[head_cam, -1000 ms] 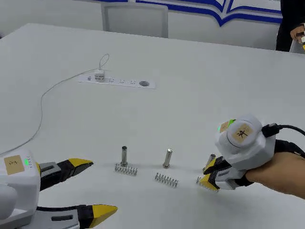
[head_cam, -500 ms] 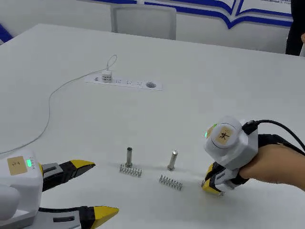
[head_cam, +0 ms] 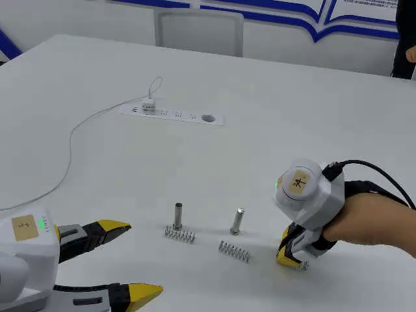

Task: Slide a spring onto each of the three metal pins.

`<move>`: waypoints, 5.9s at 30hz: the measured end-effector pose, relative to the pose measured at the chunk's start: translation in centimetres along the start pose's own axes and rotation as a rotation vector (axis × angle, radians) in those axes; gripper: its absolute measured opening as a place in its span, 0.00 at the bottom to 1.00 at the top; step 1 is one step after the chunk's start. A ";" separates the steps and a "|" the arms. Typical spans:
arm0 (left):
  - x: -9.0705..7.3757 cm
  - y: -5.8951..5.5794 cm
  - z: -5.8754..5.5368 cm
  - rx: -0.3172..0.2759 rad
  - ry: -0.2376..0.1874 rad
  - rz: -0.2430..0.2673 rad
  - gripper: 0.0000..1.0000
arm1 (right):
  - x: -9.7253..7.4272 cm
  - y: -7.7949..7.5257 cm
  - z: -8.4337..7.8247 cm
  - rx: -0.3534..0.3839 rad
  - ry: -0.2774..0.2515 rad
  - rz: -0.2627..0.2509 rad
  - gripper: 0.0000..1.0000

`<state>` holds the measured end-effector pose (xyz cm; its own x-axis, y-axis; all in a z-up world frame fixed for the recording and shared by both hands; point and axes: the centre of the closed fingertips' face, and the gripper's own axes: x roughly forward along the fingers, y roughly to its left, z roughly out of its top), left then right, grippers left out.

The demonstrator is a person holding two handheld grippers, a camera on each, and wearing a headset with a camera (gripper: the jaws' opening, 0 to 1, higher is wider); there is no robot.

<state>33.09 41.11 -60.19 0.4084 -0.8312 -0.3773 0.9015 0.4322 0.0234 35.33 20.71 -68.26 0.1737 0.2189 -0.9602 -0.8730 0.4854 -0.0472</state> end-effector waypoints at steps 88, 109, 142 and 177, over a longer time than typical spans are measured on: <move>5.4 -5.5 7.1 -0.007 -0.161 -0.319 0.12 | -12.0 8.7 14.0 0.162 -0.771 0.085 0.12; 5.2 -4.9 6.8 0.005 -0.151 -0.292 0.24 | -12.6 8.0 13.3 0.150 -0.764 0.055 0.11; 1.6 0.4 4.1 -0.070 -0.129 -0.097 0.49 | -15.3 -2.1 4.3 0.364 -0.709 -0.239 0.11; 1.5 0.7 3.3 -0.094 -0.109 -0.067 0.50 | -9.4 -4.7 1.3 0.460 -0.648 -0.272 0.11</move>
<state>34.87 38.99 -57.68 0.3656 -0.8902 -0.2719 0.9119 0.4011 -0.0869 38.40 17.43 -58.63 0.7015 0.4192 -0.5764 -0.5142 0.8577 -0.0020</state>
